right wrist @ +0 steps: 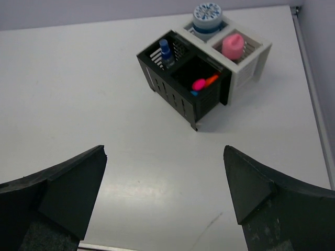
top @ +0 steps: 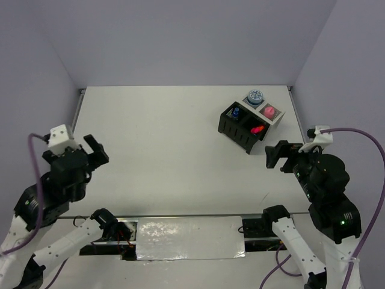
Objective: Sort the stationery into containers
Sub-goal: Reset both arms
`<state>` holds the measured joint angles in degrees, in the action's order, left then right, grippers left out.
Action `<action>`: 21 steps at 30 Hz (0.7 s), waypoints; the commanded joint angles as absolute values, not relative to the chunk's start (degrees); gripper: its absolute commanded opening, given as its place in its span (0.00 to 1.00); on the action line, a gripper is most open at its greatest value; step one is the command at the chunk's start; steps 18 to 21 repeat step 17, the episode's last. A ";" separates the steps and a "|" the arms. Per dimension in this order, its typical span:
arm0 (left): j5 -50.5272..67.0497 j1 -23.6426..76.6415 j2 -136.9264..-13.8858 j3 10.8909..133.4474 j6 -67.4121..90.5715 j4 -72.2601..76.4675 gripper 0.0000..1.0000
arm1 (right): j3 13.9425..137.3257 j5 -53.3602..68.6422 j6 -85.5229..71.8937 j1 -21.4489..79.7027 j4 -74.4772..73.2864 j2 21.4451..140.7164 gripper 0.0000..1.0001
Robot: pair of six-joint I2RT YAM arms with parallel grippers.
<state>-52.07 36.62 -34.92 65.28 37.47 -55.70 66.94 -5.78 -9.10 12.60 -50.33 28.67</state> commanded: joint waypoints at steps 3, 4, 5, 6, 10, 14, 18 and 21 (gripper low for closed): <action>-51.59 36.39 -30.24 70.31 36.30 -62.21 0.99 | 64.17 -9.06 -9.49 13.80 -58.80 19.63 1.00; -51.68 36.39 -29.89 70.40 36.73 -63.18 0.99 | 64.25 -8.97 -9.75 13.71 -59.06 18.38 1.00; -51.77 36.39 -29.45 70.31 37.17 -64.06 0.99 | 64.51 -8.96 -9.93 13.80 -59.32 17.59 1.00; -51.51 36.39 -28.31 70.05 37.35 -65.29 0.99 | 64.95 -8.79 -9.76 13.80 -59.59 16.53 1.00; -49.84 36.39 -25.76 68.91 38.93 -67.14 0.99 | 65.22 -8.35 -9.49 13.89 -59.85 15.56 1.00; -48.08 36.39 -23.47 67.94 39.55 -66.71 0.99 | 64.08 -8.44 -10.19 13.80 -59.42 15.47 1.00; -47.02 36.39 -22.85 66.98 39.11 -65.39 0.99 | 64.25 -7.91 -10.11 13.80 -59.59 16.26 1.00; -47.02 36.39 -22.85 66.98 39.11 -65.39 0.99 | 64.25 -7.91 -10.11 13.80 -59.59 16.26 1.00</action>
